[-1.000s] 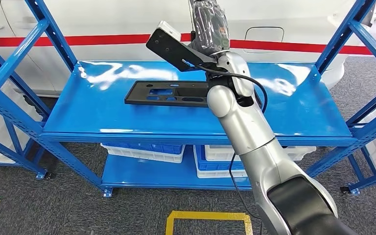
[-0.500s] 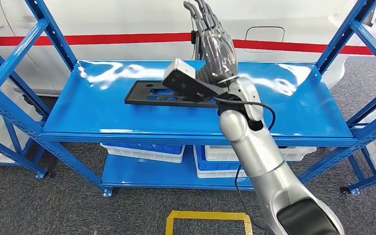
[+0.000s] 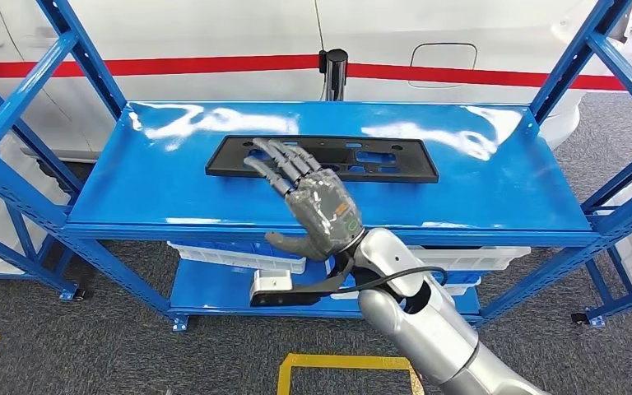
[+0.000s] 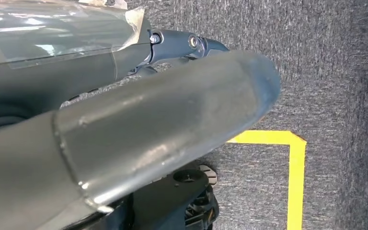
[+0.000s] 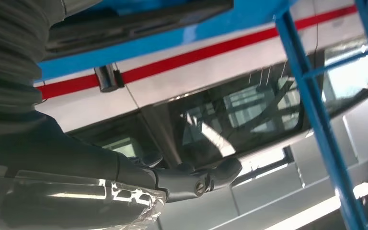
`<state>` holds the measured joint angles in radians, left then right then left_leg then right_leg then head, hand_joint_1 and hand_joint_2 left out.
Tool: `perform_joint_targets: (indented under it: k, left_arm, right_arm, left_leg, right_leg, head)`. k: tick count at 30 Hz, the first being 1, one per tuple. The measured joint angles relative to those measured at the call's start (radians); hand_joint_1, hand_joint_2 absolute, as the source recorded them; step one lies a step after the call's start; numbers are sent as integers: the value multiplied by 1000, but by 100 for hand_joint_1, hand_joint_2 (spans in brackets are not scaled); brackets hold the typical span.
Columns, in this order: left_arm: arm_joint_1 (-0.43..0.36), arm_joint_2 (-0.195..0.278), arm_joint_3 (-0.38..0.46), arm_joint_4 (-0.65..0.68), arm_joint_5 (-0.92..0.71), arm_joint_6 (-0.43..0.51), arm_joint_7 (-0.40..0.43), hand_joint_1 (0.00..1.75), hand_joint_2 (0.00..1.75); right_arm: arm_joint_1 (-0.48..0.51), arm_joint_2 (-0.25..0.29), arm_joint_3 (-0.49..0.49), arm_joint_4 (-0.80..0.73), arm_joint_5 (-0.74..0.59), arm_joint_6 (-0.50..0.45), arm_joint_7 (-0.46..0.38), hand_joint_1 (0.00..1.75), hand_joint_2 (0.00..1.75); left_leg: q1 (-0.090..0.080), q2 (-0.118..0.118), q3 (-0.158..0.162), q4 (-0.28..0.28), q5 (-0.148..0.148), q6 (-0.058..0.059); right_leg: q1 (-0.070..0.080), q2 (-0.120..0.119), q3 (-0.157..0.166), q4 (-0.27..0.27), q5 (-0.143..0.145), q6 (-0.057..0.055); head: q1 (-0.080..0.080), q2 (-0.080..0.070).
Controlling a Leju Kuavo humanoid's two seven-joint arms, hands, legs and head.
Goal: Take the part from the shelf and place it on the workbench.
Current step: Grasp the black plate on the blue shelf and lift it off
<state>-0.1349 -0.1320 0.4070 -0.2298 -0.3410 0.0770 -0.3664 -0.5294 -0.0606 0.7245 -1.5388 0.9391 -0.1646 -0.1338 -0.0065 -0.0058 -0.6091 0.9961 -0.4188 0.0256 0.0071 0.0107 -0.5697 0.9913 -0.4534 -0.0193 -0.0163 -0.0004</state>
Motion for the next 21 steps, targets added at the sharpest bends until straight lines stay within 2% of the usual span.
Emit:
perform_joint_targets:
  k: [6,13,21]
  left_arm:
    - [0,-6,0,0,-14,-17,14,0,0]
    - [0,-11,1,0,-27,-24,21,0,0]
    - [0,-12,1,1,-27,-24,22,0,0]
  right_arm:
    - [-25,5,75,142,69,-10,50,0,175]
    - [-109,61,81,381,177,-82,99,0,175]
    - [-128,84,81,459,181,-86,99,0,175]
  left_leg:
    - [0,-1,0,0,0,0]
    - [0,-1,0,0,1,0]
    - [0,-2,0,0,0,0]
  right_leg:
    - [1,0,0,0,0,0]
    - [0,-1,1,0,0,0]
    - [0,-1,0,0,0,0]
  head:
    - [0,0]
    - [0,0]
    - [0,0]
